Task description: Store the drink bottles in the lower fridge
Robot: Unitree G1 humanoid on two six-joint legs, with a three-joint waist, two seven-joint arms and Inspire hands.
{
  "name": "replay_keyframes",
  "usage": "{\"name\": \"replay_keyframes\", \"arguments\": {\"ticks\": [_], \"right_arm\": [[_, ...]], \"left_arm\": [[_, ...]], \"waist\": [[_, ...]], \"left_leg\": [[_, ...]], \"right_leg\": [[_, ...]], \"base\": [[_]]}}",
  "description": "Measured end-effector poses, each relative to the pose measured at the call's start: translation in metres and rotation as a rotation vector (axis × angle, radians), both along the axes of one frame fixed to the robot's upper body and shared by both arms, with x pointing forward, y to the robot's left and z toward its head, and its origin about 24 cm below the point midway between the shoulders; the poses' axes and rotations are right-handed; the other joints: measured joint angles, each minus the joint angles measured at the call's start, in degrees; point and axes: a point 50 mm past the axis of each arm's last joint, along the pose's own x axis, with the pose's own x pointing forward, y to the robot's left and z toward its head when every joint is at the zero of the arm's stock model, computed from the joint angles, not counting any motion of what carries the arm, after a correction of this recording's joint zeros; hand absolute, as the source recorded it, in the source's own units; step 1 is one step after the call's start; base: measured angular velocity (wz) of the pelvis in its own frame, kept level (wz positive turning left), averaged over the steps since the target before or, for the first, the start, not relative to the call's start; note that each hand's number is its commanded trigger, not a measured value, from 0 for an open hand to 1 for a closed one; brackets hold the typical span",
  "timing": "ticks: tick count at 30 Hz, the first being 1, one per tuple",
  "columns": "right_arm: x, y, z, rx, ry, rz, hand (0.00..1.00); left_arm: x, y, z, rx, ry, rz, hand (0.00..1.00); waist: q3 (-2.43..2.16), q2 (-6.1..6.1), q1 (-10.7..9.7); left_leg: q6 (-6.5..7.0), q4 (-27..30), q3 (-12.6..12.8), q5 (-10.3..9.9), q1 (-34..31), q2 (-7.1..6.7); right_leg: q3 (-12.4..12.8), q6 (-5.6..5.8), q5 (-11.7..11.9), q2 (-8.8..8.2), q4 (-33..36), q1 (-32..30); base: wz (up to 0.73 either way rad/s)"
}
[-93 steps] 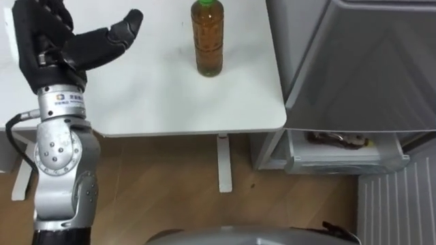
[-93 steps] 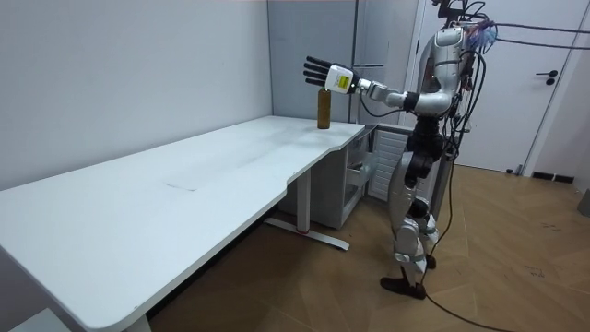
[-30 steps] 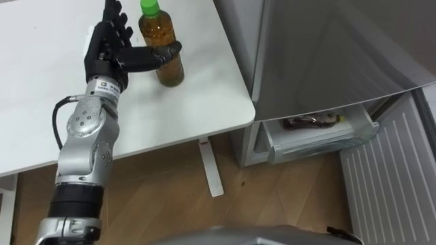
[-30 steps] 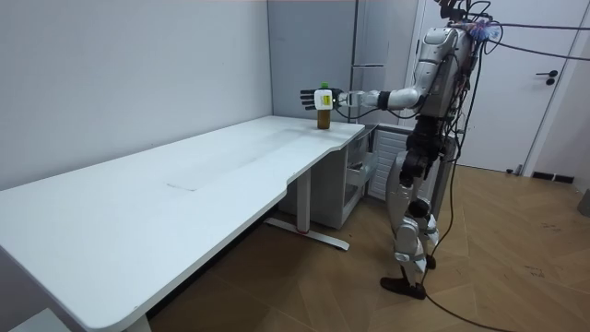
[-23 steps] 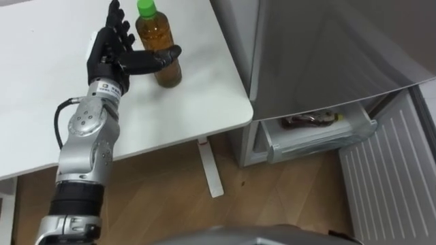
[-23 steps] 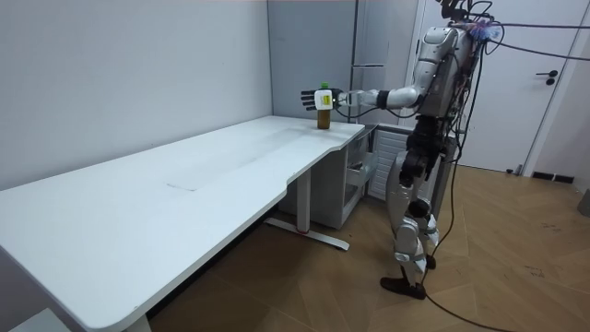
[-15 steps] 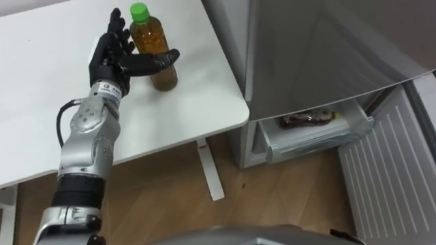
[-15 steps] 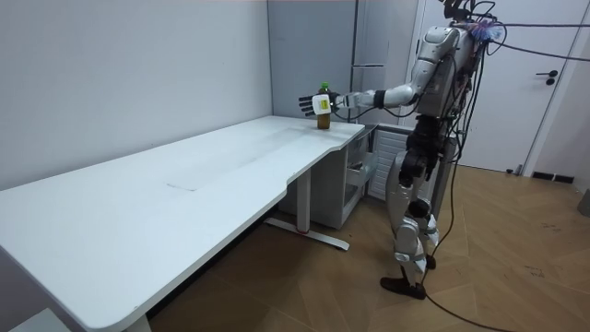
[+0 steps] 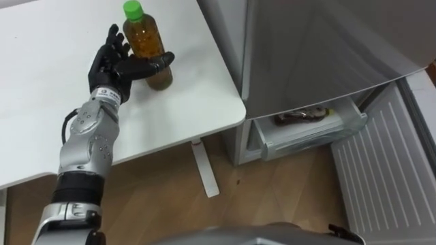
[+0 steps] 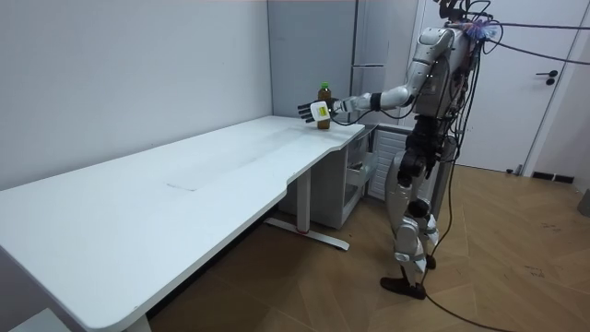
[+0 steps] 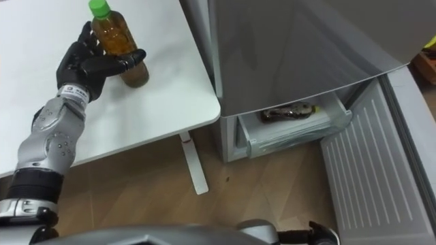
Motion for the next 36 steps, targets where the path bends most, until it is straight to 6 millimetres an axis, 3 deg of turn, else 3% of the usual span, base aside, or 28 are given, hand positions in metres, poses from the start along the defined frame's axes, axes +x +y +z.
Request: {"name": "replay_keyframes", "arguments": {"ticks": [9, 10, 12, 15, 17, 19, 21, 36], "right_arm": [[-0.001, 0.0, 0.0, 0.002, 0.016, -0.005, 0.0], [-0.001, 0.0, 0.0, 0.001, 0.015, -0.005, 0.0], [-0.001, 0.0, 0.0, -0.003, 0.016, -0.006, 0.0], [-0.001, -0.001, 0.0, -0.007, 0.017, -0.006, 0.0], [-0.001, -0.001, 0.0, -0.007, 0.016, -0.008, 0.0], [0.0, -0.001, 0.0, -0.007, 0.014, -0.009, 0.0], [0.0, -0.001, 0.0, -0.007, 0.015, -0.009, 0.0], [0.004, -0.001, 0.001, 0.001, 0.002, -0.008, 0.0]], "left_arm": [[0.009, -0.003, 0.004, -0.017, 0.006, -0.01, 0.0], [0.012, -0.003, 0.003, -0.019, 0.013, -0.01, 0.29], [0.015, -0.002, 0.003, -0.019, 0.02, -0.009, 1.0], [0.015, -0.002, 0.002, -0.018, 0.024, -0.008, 1.0], [0.015, -0.001, 0.002, -0.015, 0.028, -0.007, 1.0], [0.018, 0.001, 0.003, -0.008, 0.03, -0.006, 1.0], [0.019, 0.004, 0.005, 0.002, 0.025, -0.005, 1.0], [0.02, 0.009, 0.007, 0.021, 0.039, -0.005, 1.0]], "waist": [[-0.54, 0.22, 0.03], [-0.64, 0.38, 0.05], [-0.74, 0.56, 0.05], [-0.79, 0.8, 0.04], [-0.65, 0.88, -0.12], [-0.22, 0.88, -0.13], [-0.18, 0.95, -0.28], [-0.25, 1.14, -1.01]], "left_leg": [[0.0, 0.36, 0.58, 0.01, 0.17, 0.04], [0.0, 0.45, 0.67, 0.0, 0.17, 0.07], [0.0, 0.51, 0.76, 0.0, 0.23, 0.12], [0.0, 0.51, 1.03, 0.0, 0.47, 0.19], [0.0, 0.52, 1.12, 0.0, 0.53, 0.23], [0.0, 0.51, 1.13, 0.0, 0.44, 0.25], [0.0, 0.49, 1.14, -0.01, 0.18, 0.28], [-0.04, 0.49, 0.95, 0.02, -0.55, 0.33]], "right_leg": [[0.31, -0.01, 0.01, 0.0, 0.1, 0.11], [0.32, -0.02, 0.01, 0.01, 0.15, 0.12], [0.34, -0.05, 0.03, 0.04, 0.18, 0.16], [0.62, -0.08, 0.05, 0.09, 0.37, 0.2], [0.66, -0.07, 0.05, 0.12, 0.63, 0.15], [0.67, -0.07, 0.04, 0.13, 0.92, -0.05], [0.67, -0.07, 0.05, 0.17, 0.92, -0.31], [0.82, -0.1, 0.06, 0.26, 0.86, -1.44]], "base": [[-0.01], [0.0], [-0.02], [-0.04], [-0.02], [0.0], [0.0], [-0.01]]}}
